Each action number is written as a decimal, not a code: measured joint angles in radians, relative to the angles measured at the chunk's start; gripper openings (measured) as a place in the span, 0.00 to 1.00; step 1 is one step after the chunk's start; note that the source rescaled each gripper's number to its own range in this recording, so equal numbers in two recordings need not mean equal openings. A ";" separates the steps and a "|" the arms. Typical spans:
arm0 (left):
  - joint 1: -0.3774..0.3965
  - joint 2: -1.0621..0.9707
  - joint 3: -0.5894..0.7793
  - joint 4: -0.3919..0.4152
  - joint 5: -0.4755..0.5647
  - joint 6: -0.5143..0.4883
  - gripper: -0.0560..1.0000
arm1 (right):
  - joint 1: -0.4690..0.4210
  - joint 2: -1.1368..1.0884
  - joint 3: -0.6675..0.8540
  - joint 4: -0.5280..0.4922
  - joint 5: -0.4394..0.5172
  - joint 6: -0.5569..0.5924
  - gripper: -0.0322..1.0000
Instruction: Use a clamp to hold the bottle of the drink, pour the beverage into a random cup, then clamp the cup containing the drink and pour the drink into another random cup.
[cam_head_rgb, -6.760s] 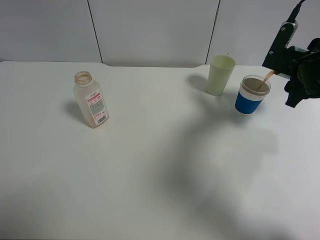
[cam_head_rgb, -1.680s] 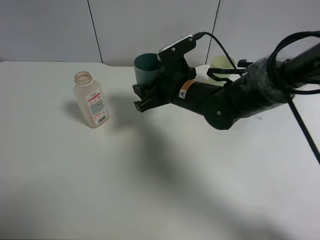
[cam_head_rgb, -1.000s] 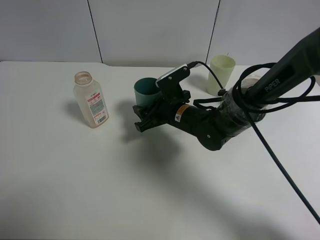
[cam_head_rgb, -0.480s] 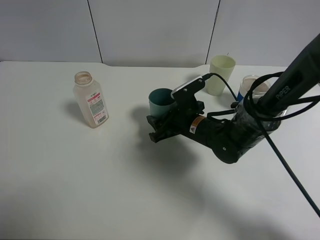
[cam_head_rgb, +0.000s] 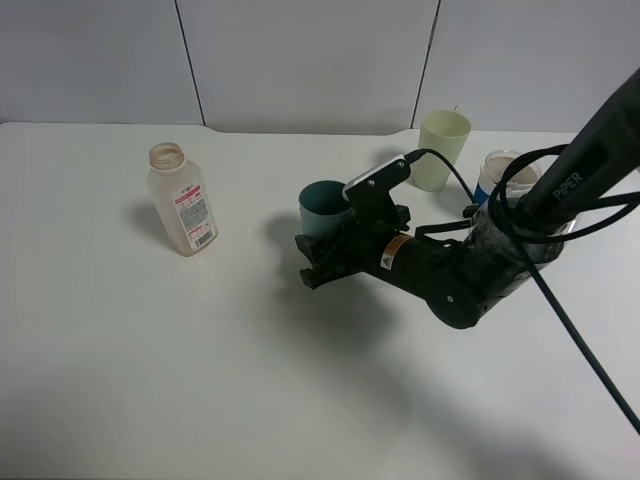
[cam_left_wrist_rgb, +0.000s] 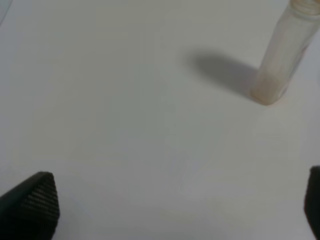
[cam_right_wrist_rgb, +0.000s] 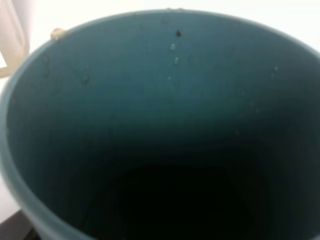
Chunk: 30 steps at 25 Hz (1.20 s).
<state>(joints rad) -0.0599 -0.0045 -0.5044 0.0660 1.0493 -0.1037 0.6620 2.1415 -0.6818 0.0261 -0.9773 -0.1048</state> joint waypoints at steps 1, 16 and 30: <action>0.000 0.000 0.000 0.000 0.000 0.000 1.00 | 0.000 0.000 0.000 0.000 0.001 0.000 0.03; 0.000 0.000 0.000 0.000 0.000 0.000 1.00 | 0.000 0.001 0.000 0.000 0.026 0.000 0.99; 0.000 0.000 0.000 0.000 0.000 0.000 1.00 | 0.046 -0.255 0.086 0.049 0.116 -0.006 1.00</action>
<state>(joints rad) -0.0599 -0.0045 -0.5044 0.0660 1.0493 -0.1037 0.7077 1.8864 -0.5959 0.0748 -0.8615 -0.1107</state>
